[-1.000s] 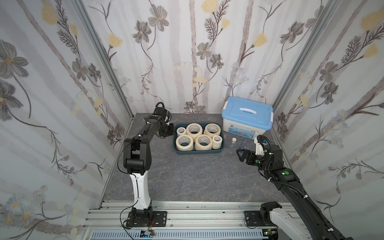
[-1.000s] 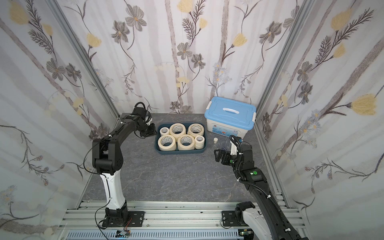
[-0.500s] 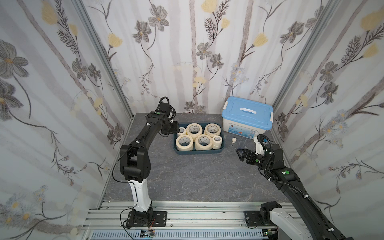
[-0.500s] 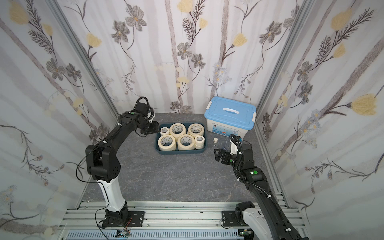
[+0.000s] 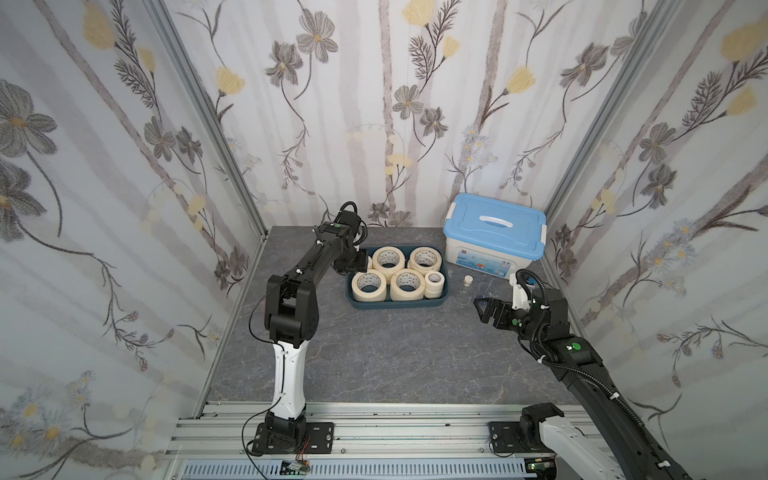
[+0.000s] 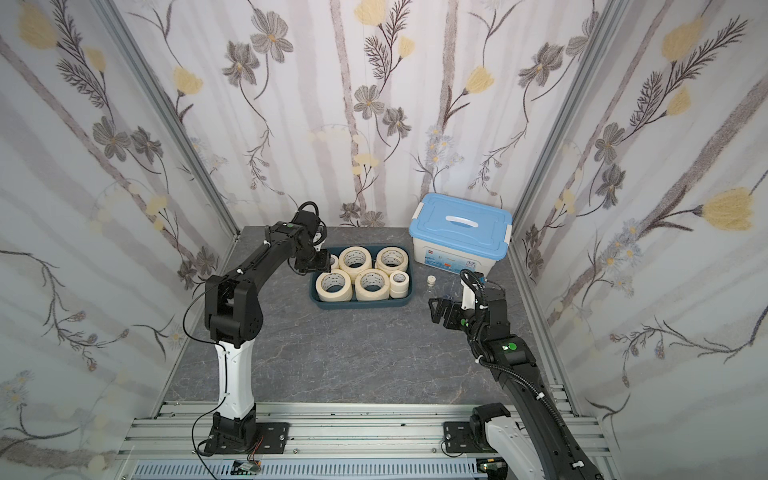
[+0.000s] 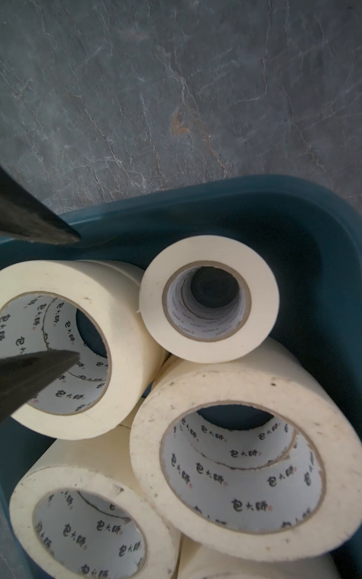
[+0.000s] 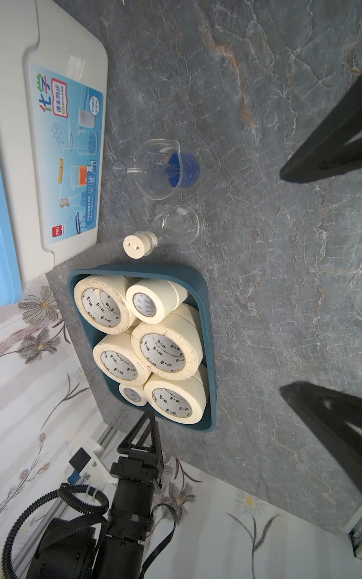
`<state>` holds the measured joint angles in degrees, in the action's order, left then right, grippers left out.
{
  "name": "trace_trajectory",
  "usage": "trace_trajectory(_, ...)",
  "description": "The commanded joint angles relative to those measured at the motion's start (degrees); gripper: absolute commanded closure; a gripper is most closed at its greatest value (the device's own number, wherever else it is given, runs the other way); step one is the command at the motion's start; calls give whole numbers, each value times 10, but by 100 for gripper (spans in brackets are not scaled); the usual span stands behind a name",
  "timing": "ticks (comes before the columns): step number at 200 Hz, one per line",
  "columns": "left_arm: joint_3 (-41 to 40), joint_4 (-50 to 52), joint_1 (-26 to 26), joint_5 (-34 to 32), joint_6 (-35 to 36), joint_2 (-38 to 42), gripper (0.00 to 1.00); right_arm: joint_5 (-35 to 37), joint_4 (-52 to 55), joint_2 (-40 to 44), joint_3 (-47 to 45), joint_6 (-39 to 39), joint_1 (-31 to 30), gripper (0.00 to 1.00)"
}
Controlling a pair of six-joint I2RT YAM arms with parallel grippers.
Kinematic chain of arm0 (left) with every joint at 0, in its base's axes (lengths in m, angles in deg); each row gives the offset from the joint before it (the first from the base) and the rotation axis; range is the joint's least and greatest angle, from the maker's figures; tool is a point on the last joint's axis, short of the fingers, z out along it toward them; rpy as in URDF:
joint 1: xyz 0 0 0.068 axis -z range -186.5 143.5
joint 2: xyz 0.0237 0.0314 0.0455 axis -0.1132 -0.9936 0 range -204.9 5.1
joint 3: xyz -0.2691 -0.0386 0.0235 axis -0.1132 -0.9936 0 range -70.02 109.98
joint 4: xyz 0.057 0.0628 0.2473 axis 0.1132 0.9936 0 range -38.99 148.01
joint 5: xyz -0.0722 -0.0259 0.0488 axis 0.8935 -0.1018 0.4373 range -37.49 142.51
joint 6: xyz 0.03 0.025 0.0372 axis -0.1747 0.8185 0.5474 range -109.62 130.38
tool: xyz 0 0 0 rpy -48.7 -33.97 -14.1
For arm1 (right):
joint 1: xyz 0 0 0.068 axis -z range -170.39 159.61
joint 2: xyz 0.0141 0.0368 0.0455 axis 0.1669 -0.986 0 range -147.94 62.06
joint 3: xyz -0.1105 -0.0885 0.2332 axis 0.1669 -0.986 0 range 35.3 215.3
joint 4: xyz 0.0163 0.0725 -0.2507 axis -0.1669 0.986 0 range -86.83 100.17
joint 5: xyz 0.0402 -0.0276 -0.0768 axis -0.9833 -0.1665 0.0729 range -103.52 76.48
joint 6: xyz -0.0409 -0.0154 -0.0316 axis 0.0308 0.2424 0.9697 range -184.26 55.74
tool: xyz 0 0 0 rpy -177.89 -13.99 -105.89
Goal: Take out the art tape in the storage box
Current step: Pick up the art tape from the storage box.
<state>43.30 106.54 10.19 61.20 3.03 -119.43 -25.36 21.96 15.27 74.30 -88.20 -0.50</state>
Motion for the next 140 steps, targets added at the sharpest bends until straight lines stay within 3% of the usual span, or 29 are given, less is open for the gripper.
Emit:
trace_trajectory(1, 15, 19, 2, -9, 16, -14, 45, 11, 2, 3, 2, 5, 0, 0)
trace_trajectory(60, 26, 26, 6, -15, 21, -46, 48, 15, 4, 3, 1, 9, 0, 0)
trace_trajectory(97, 26, 30, 11, -26, 25, -58, 57, 17, 4, 1, -2, 9, 0, 0)
trace_trajectory(140, 26, 40, 13, -27, 34, -50, 54, 18, 5, 1, -3, 8, 0, 0)
